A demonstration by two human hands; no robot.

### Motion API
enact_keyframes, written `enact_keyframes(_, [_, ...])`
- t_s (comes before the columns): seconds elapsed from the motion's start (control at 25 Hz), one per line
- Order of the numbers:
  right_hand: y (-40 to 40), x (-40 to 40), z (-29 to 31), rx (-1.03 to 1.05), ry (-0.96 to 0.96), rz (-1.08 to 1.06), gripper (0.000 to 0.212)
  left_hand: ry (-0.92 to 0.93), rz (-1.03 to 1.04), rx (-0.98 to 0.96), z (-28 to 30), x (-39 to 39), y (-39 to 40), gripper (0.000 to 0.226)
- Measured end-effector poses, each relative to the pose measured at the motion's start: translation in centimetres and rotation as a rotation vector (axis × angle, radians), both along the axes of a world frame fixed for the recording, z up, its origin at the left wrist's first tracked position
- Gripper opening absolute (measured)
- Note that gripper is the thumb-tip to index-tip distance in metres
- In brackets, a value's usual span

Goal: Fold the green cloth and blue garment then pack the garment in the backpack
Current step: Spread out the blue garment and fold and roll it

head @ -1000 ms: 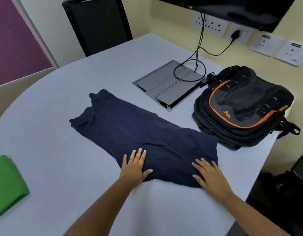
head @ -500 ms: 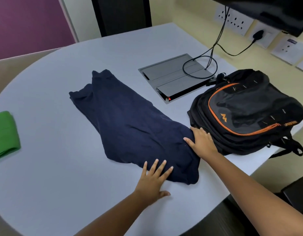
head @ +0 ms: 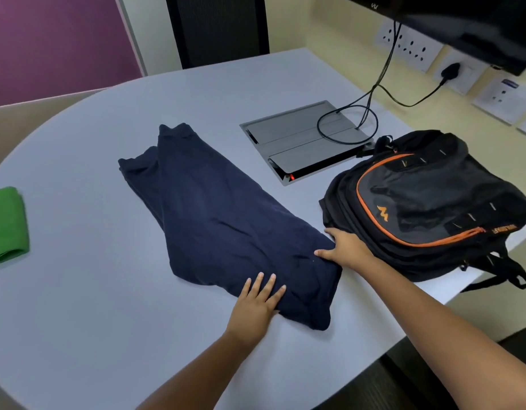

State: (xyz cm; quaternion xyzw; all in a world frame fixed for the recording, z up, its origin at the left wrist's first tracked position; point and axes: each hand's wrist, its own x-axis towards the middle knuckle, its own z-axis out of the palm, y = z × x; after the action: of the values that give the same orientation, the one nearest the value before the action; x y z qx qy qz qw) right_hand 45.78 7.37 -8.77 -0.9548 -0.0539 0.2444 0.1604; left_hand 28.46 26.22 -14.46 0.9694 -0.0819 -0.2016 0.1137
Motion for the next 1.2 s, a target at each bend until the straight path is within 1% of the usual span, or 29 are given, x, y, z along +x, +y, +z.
enact_keyframes(0.08, [0.0,0.2,0.4,0.088,0.029,-0.033,0.075,-0.063,0.008,-0.096,0.7,0.0,0.9,0.046])
enact_keyframes(0.12, [-0.1,0.3,0.8,0.145,0.076,-0.056,0.073,-0.113,0.012,-0.162,0.7,0.0,1.3,0.045])
enact_keyframes(0.2, [0.1,0.4,1.9,0.231,0.237,-0.086,0.072,-0.016,0.057,-0.328,1.2,-0.1,2.8,0.042])
enact_keyframes(0.28, [0.5,-0.3,2.8,0.303,0.418,-0.135,0.077,0.106,0.08,-0.418,2.0,-0.4,5.0,0.04])
enact_keyframes(0.36, [1.3,-2.0,2.8,0.339,0.509,-0.168,0.082,0.209,0.09,-0.384,2.7,-1.0,7.9,0.042])
enact_keyframes(0.4, [1.6,-3.2,2.3,0.356,0.533,-0.169,0.083,0.227,0.079,-0.352,2.9,-1.4,9.0,0.053])
enact_keyframes(0.48, [2.9,-5.6,1.2,0.411,0.578,-0.148,0.078,0.196,0.038,-0.303,2.5,-2.3,11.7,0.086])
enact_keyframes(0.52, [3.4,-6.6,0.6,0.457,0.586,-0.148,0.073,0.156,-0.002,-0.278,2.2,-2.9,12.8,0.089])
enact_keyframes(0.56, [3.9,-7.2,0.1,0.51,0.575,-0.155,0.065,0.087,-0.079,-0.206,1.6,-3.5,13.9,0.079])
enact_keyframes(0.6, [4.0,-7.8,-0.2,0.547,0.535,-0.155,0.056,0.019,-0.153,-0.08,0.7,-4.3,14.9,0.063])
enact_keyframes(0.64, [3.7,-8.1,-0.6,0.545,0.438,-0.11,0.047,0.118,-0.168,0.019,0.6,-5.0,15.7,0.062])
enact_keyframes(0.68, [3.1,-8.2,-1.1,0.492,0.32,-0.003,0.043,0.133,-0.183,0.106,0.0,-5.6,16.0,0.077])
enact_keyframes(0.72, [2.4,-8.1,-1.5,0.38,0.181,0.165,0.051,0.154,-0.168,0.114,-0.5,-6.1,16.0,0.093])
enact_keyframes(0.76, [1.7,-8.1,-1.9,0.246,0.043,0.357,0.068,0.129,-0.155,0.115,-1.4,-6.3,15.9,0.102])
enact_keyframes(0.8, [1.1,-8.0,-2.4,0.129,-0.077,0.509,0.084,0.123,-0.168,0.118,-1.7,-6.0,15.8,0.107])
enact_keyframes(0.84, [0.8,-7.9,-2.9,0.056,-0.144,0.596,0.096,0.08,-0.162,0.109,-1.7,-5.2,15.9,0.109])
enact_keyframes(0.88, [0.8,-7.9,-3.3,0.026,-0.181,0.628,0.102,0.045,-0.129,0.094,-1.8,-4.4,16.3,0.112])
enact_keyframes(0.96, [1.6,-7.5,-3.7,0.017,-0.236,0.63,0.105,-0.012,-0.141,0.096,-1.3,-2.7,16.9,0.118])
enact_keyframes(1.04, [2.9,-7.1,-3.9,0.096,-0.335,0.657,0.106,-0.008,-0.174,0.125,-0.5,-1.4,17.5,0.115])
enact_keyframes(1.08, [3.4,-6.8,-4.0,0.133,-0.389,0.703,0.104,0.015,-0.156,0.147,0.0,-0.9,17.7,0.112])
enact_keyframes(1.12, [4.0,-6.4,-3.8,0.123,-0.401,0.777,0.102,0.007,-0.145,0.16,0.4,-0.7,17.7,0.111])
enact_keyframes(1.16, [4.4,-5.9,-3.6,0.083,-0.414,0.879,0.098,-0.052,-0.151,0.176,0.7,-0.8,17.5,0.11])
enact_keyframes(1.2, [4.8,-5.4,-3.3,0.026,-0.437,0.982,0.094,-0.006,-0.115,0.172,1.0,-1.3,17.2,0.109])
